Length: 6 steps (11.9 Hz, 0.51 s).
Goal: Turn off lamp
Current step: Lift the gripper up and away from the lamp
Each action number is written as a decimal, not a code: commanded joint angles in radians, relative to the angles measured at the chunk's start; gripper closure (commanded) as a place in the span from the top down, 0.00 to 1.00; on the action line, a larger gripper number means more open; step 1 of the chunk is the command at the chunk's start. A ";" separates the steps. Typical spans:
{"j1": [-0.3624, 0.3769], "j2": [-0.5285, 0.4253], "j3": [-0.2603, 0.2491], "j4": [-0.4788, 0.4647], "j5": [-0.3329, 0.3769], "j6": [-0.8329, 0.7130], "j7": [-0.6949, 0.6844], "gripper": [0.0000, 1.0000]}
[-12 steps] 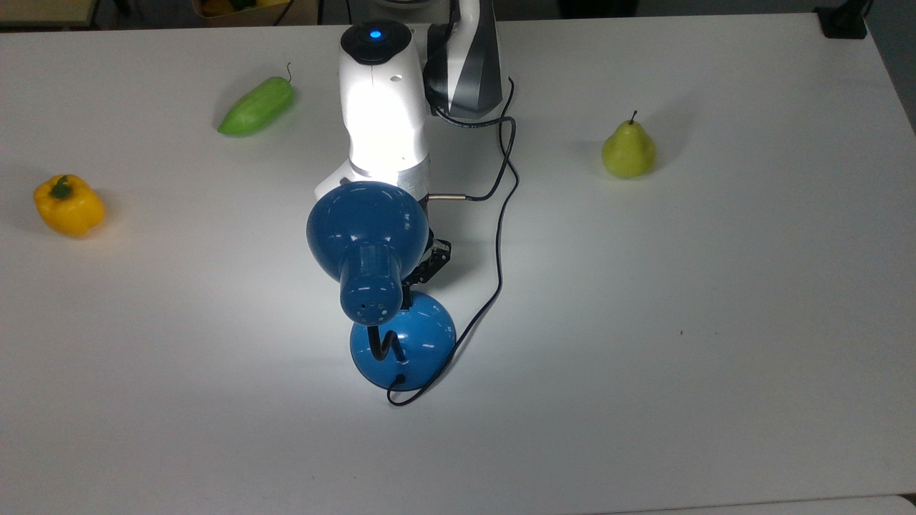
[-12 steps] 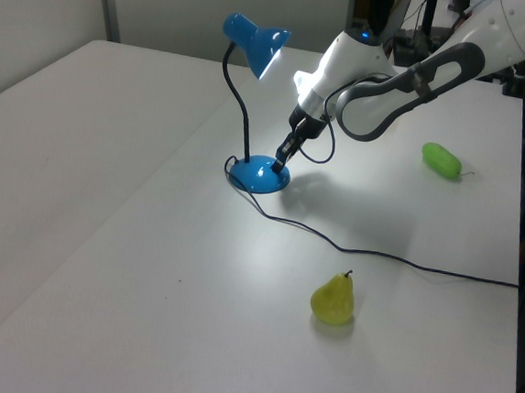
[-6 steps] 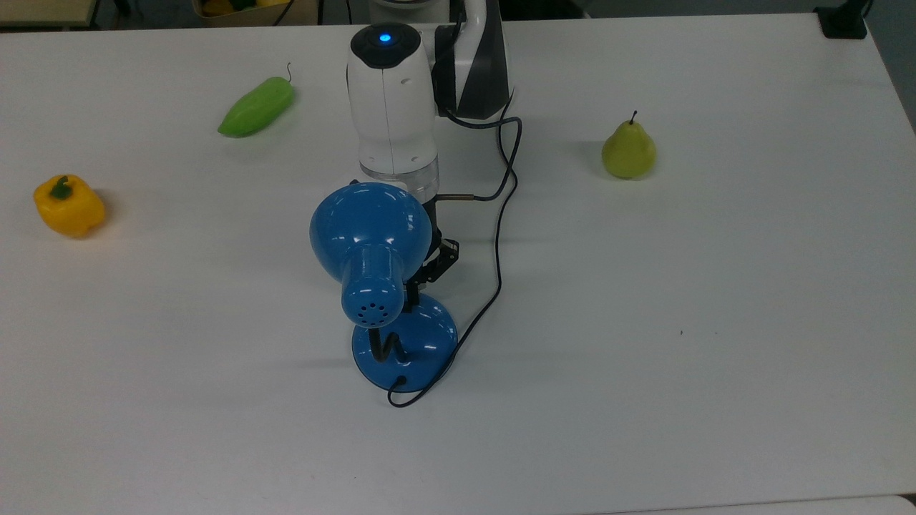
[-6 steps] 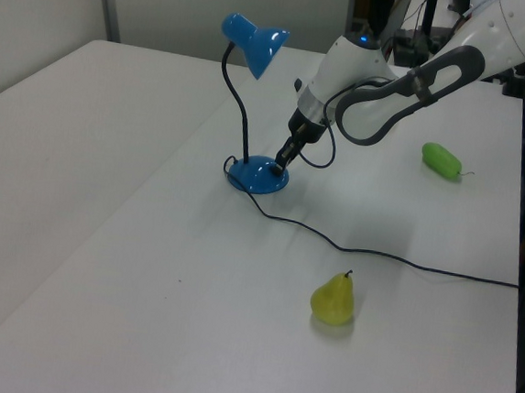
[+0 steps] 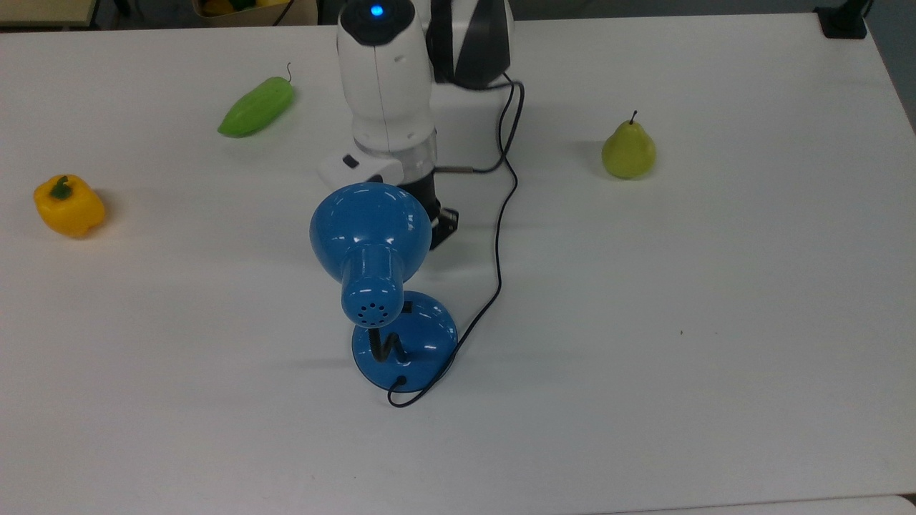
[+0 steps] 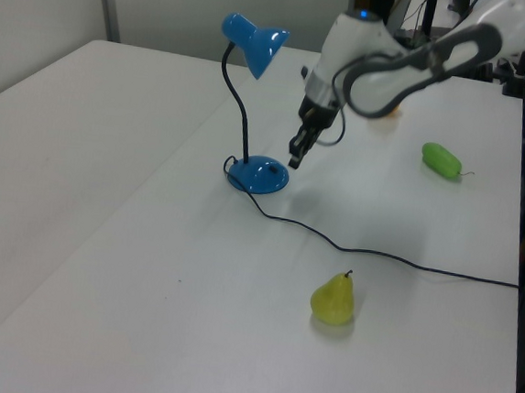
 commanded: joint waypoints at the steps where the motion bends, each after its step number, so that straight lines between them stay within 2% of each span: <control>1: -0.013 -0.184 -0.015 -0.045 -0.055 -0.300 0.035 0.00; 2: -0.017 -0.223 -0.015 -0.045 -0.059 -0.370 0.035 0.00; 4: -0.042 -0.284 -0.015 -0.045 -0.059 -0.498 0.035 0.08; 6: -0.065 -0.332 -0.015 -0.045 -0.059 -0.595 0.035 0.38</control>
